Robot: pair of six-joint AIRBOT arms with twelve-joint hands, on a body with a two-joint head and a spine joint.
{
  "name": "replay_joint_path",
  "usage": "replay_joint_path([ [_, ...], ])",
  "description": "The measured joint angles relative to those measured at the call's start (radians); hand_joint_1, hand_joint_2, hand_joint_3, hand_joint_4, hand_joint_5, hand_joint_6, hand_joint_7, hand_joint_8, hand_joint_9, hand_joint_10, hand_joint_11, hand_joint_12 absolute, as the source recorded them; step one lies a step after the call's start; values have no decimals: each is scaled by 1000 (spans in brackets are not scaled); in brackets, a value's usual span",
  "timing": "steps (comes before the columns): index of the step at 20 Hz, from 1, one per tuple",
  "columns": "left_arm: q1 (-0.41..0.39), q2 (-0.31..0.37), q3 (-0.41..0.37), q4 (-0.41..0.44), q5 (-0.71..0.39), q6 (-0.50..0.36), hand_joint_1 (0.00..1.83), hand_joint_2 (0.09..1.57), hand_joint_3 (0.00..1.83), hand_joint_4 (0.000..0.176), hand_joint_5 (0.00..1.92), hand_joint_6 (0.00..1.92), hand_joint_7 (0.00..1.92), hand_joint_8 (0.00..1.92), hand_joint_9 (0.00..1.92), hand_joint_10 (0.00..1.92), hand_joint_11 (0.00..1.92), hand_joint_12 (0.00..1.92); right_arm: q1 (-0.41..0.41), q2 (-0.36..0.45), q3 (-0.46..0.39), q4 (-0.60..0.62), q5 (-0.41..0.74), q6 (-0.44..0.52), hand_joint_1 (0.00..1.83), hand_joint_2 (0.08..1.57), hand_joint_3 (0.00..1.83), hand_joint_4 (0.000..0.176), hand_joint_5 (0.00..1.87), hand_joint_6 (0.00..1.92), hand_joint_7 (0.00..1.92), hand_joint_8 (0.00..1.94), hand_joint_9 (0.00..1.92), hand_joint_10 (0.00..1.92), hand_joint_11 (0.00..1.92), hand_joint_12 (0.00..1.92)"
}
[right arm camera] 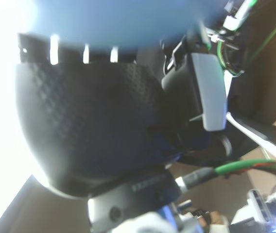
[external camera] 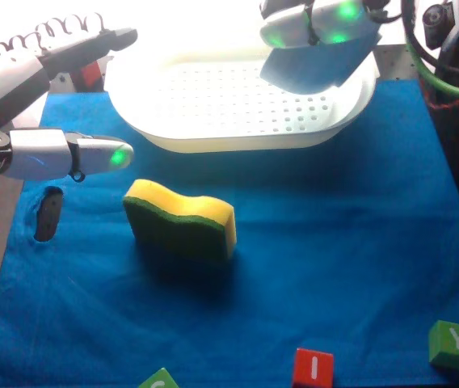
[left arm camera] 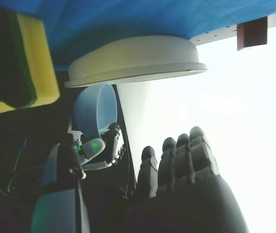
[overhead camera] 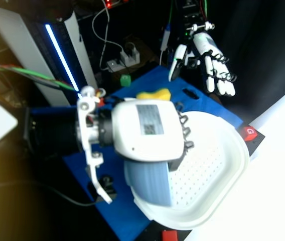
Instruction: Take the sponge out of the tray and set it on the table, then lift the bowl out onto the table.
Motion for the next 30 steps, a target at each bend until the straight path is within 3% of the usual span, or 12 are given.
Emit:
replay_joint_path([
  [3, 2, 0, -1, -3, -11, -1, 714, 997, 0, 87, 165, 5, 93, 0, 21, 0, 38, 28, 0, 89, -119, 11, 12, -40, 141, 1554, 1, 0, 1192, 1921, 1595, 1941, 1737, 1921, 1720, 1921],
  [6, 11, 0, -6, -14, -18, -4, 692, 985, 0, 84, 150, 0, 94, 1, 34, 5, 47, 33, 0, 118, -138, 38, 67, -42, 35, 1570, 15, 0, 1190, 1921, 1590, 1941, 1723, 1921, 1629, 1921],
  [10, 14, 0, -11, -21, -23, -4, 732, 971, 0, 127, 174, 7, 110, 4, 46, 6, 69, 46, -6, 146, -202, 42, 125, -48, 433, 1549, 0, 0, 866, 1921, 1427, 1941, 1627, 1921, 1611, 1921],
  [11, 14, 0, -11, -19, -23, -4, 761, 972, 0, 130, 175, 6, 109, 3, 45, 5, 71, 47, -8, 141, -204, 41, 144, -46, 306, 1547, 0, 9, 814, 1921, 1436, 1941, 1620, 1921, 1593, 1921],
  [12, 14, 0, -11, -18, -23, -4, 767, 972, 0, 123, 172, 4, 109, 3, 46, 5, 69, 47, -8, 134, -207, 34, 152, -45, 181, 1566, 19, 79, 734, 1921, 1434, 1941, 1615, 1921, 1573, 1921],
  [13, 14, 0, -11, -20, -23, -4, 779, 970, 0, 125, 172, 3, 105, 1, 42, 2, 61, 44, -8, 128, -208, 34, 152, -46, 362, 1570, 29, 112, 752, 1921, 1430, 1941, 1601, 1921, 1540, 1921],
  [14, 14, 0, -11, -21, -24, -4, 780, 967, 0, 124, 173, 3, 105, 1, 43, 2, 64, 45, -8, 122, -208, 35, 152, -46, 428, 1571, 20, 116, 836, 1921, 1416, 1941, 1613, 1921, 1614, 1921],
  [15, 14, 0, -11, -22, -24, -4, 787, 968, 0, 126, 172, 3, 102, 0, 38, 0, 58, 43, -18, 115, -208, 51, 154, -48, 367, 1569, 6, 10, 797, 1921, 1458, 1941, 1650, 1921, 1634, 1921],
  [18, 14, 0, -11, -21, -31, -4, 792, 960, 0, 100, 183, 5, 113, 4, 73, 12, 98, 63, -45, 95, -213, 42, 174, -47, 365, 1570, 39, 21, 699, 1921, 1446, 1941, 1658, 1921, 1618, 1921],
  [22, 14, 0, -11, -24, -33, -5, 760, 919, 0, 119, 165, 0, 106, 0, 69, 4, 67, 52, -47, 62, -213, 88, 208, -48, 368, 1566, 25, 27, 697, 1921, 1449, 1941, 1662, 1921, 1621, 1921],
  [26, 15, 0, -11, -35, -35, -4, 514, 966, 10, 62, 180, 4, 136, 7, 92, 9, 100, 73, -116, 55, -213, 198, 245, -54, 386, 1565, 16, 27, 696, 1921, 1447, 1941, 1659, 1921, 1618, 1921],
  [30, 18, 0, -11, -42, -37, -6, 674, 916, 0, 101, 178, 2, 129, 2, 81, 0, 60, 62, -250, 51, -213, 444, 313, -124, 414, 1570, 29, 28, 700, 1921, 1450, 1941, 1662, 1921, 1621, 1921],
])
